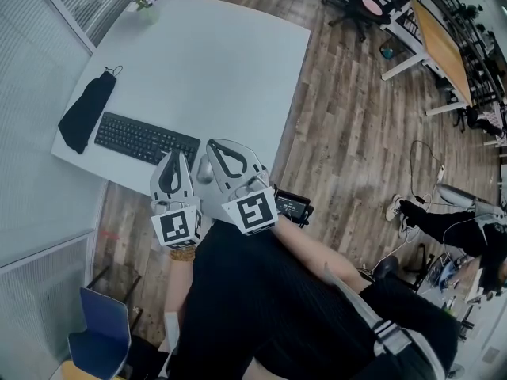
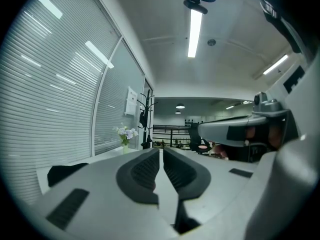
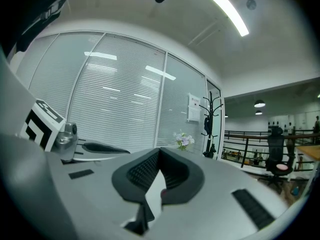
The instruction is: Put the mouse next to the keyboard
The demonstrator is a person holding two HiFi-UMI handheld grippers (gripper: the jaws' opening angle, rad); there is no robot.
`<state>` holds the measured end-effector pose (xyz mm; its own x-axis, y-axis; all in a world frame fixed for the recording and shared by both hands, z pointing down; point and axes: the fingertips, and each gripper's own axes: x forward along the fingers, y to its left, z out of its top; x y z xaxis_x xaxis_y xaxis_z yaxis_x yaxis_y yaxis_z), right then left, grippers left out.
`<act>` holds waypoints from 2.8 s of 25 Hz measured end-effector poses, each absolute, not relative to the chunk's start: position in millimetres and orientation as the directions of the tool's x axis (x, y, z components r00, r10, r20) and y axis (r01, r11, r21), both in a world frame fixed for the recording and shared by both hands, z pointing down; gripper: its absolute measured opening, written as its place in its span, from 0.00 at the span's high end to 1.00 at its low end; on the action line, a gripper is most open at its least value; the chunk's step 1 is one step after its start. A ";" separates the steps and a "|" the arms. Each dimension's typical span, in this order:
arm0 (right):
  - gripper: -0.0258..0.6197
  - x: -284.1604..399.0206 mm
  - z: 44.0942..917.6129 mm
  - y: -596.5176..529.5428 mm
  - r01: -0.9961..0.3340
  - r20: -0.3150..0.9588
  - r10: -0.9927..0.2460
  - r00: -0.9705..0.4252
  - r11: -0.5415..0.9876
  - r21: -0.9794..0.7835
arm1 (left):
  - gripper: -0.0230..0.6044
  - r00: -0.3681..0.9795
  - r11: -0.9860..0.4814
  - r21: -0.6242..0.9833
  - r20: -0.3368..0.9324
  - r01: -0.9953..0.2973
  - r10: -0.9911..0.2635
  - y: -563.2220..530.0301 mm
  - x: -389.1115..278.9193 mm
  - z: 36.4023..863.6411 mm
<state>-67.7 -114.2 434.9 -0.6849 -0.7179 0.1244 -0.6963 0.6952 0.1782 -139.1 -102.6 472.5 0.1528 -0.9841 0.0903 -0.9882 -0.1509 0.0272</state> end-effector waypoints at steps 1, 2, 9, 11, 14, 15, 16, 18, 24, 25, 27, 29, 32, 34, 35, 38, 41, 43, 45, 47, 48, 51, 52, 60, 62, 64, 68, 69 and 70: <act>0.96 -68.1 436.4 -112.7 -0.695 0.128 -0.716 -0.686 0.697 0.176 | 0.92 0.157 -0.155 0.028 0.087 -0.987 -0.984 -101.0 -138.2 473.1; 0.96 -69.2 437.7 -111.5 -0.693 0.130 -0.714 -0.688 0.699 0.175 | 0.92 0.161 -0.159 0.028 0.085 -0.987 -0.983 -99.7 -138.0 473.8; 0.96 -74.0 437.9 -104.8 -0.686 0.131 -0.704 -0.698 0.710 0.156 | 0.93 0.164 -0.162 0.032 0.093 -0.986 -0.982 -90.7 -138.5 477.8; 0.96 -72.9 440.3 -104.1 -0.690 0.131 -0.707 -0.695 0.707 0.157 | 0.94 0.166 -0.163 0.037 0.091 -0.986 -0.982 -89.2 -138.5 478.5; 0.96 -69.4 440.4 -101.7 -0.696 0.133 -0.710 -0.691 0.704 0.143 | 0.94 0.166 -0.163 0.037 0.089 -0.986 -0.982 -86.2 -135.1 478.7; 0.96 -68.5 440.5 -100.6 -0.698 0.133 -0.710 -0.691 0.704 0.133 | 0.94 0.168 -0.165 0.037 0.090 -0.986 -0.982 -85.0 -133.4 478.9; 0.96 -67.9 440.6 -99.4 -0.700 0.133 -0.710 -0.691 0.704 0.120 | 0.94 0.171 -0.168 0.037 0.091 -0.985 -0.981 -83.7 -131.9 479.2; 0.96 -68.3 440.6 -97.5 -0.698 0.132 -0.707 -0.695 0.707 0.112 | 0.94 0.174 -0.172 0.036 0.094 -0.984 -0.980 -81.7 -130.2 480.0; 0.96 -69.3 442.5 -95.8 -0.694 0.136 -0.703 -0.698 0.711 0.115 | 0.94 0.174 -0.172 0.033 0.094 -0.985 -0.980 -79.9 -132.0 481.2; 0.96 -68.9 442.6 -95.1 -0.694 0.137 -0.703 -0.698 0.711 0.117 | 0.94 0.173 -0.171 0.032 0.095 -0.985 -0.980 -79.1 -132.0 481.1; 0.96 -68.3 441.8 -93.4 -0.692 0.138 -0.702 -0.698 0.712 0.119 | 0.94 0.172 -0.169 0.032 0.095 -0.985 -0.981 -76.9 -131.7 480.6; 0.96 -67.6 441.1 -91.8 -0.691 0.138 -0.701 -0.700 0.713 0.120 | 0.94 0.174 -0.171 0.035 0.095 -0.985 -0.980 -75.1 -130.4 480.1; 0.96 -68.4 442.6 -91.1 -0.689 0.138 -0.699 -0.702 0.715 0.118 | 0.94 0.186 -0.183 0.040 0.093 -0.982 -0.978 -74.5 -128.9 481.1; 0.96 -70.8 444.2 -91.1 -0.686 0.137 -0.696 -0.705 0.718 0.120 | 0.94 0.187 -0.184 0.038 0.092 -0.982 -0.978 -74.7 -130.0 482.7; 0.96 -71.2 444.7 -90.9 -0.684 0.138 -0.695 -0.706 0.719 0.123 | 0.94 0.186 -0.183 0.039 0.092 -0.982 -0.978 -74.8 -130.1 483.3; 0.96 -69.4 444.0 -89.8 -0.683 0.139 -0.694 -0.706 0.720 0.126 | 0.94 0.185 -0.182 0.043 0.091 -0.982 -0.979 -74.3 -128.2 482.9; 0.96 -68.8 442.5 -88.8 -0.679 0.137 -0.693 -0.708 0.721 0.137 | 0.94 0.186 -0.182 0.046 0.088 -0.982 -0.979 -73.5 -126.4 481.7; 0.96 -70.1 442.6 -87.8 -0.673 0.137 -0.690 -0.711 0.724 0.151 | 0.94 0.186 -0.183 0.046 0.088 -0.982 -0.979 -73.1 -126.9 482.5; 0.96 -70.9 444.1 -87.5 -0.678 0.134 -0.692 -0.709 0.722 0.137 | 0.94 0.186 -0.182 0.047 0.088 -0.982 -0.979 -72.8 -127.9 484.1; 0.96 -71.0 444.4 -87.5 -0.681 0.134 -0.694 -0.708 0.720 0.133 | 0.94 0.186 -0.182 0.046 0.090 -0.982 -0.978 -72.4 -128.9 484.9; 0.96 -70.9 443.8 -87.3 -0.680 0.134 -0.693 -0.708 0.720 0.138 | 0.94 0.186 -0.182 0.046 0.092 -0.982 -0.978 -72.1 -129.2 484.9; 0.96 -69.7 442.3 -85.6 -0.674 0.137 -0.692 -0.709 0.722 0.155 | 0.94 0.189 -0.185 0.051 0.096 -0.981 -0.977 -70.2 -127.7 485.0; 0.96 -69.0 442.4 -85.0 -0.673 0.138 -0.691 -0.710 0.723 0.158 | 0.94 0.191 -0.186 0.053 0.096 -0.981 -0.977 -69.7 -126.3 485.1; 0.96 -69.8 443.9 -80.9 -0.682 0.130 -0.695 -0.707 0.719 0.132 | 0.94 0.198 -0.194 0.052 0.097 -0.980 -0.975 -65.1 -124.8 486.5; 0.96 -69.7 446.3 -78.6 -0.681 0.132 -0.694 -0.708 0.720 0.133 | 0.94 0.195 -0.191 0.052 0.098 -0.980 -0.976 -63.3 -126.1 488.6; 0.96 -69.1 446.7 -76.8 -0.675 0.134 -0.691 -0.711 0.723 0.149 | 0.94 0.195 -0.190 0.059 0.098 -0.980 -0.976 -61.9 -126.1 489.1; 0.96 -67.7 443.6 -77.3 -0.676 0.129 -0.693 -0.710 0.721 0.150 | 0.94 0.204 -0.199 0.065 0.093 -0.978 -0.974 -63.0 -121.8 485.2; 0.96 -67.0 443.5 -76.8 -0.679 0.129 -0.694 -0.709 0.720 0.144 | 0.94 0.207 -0.201 0.064 0.093 -0.977 -0.974 -62.6 -120.3 484.6; 0.96 -66.4 443.3 -75.9 -0.679 0.130 -0.694 -0.708 0.720 0.142 | 0.94 0.208 -0.203 0.063 0.094 -0.977 -0.974 -61.8 -119.1 484.3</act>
<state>-66.4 -75.9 443.3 -0.7085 -0.6937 0.1297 -0.6791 0.7201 0.1421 -119.1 -61.8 484.3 0.2081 -0.9736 0.0938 -0.9772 -0.2028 0.0630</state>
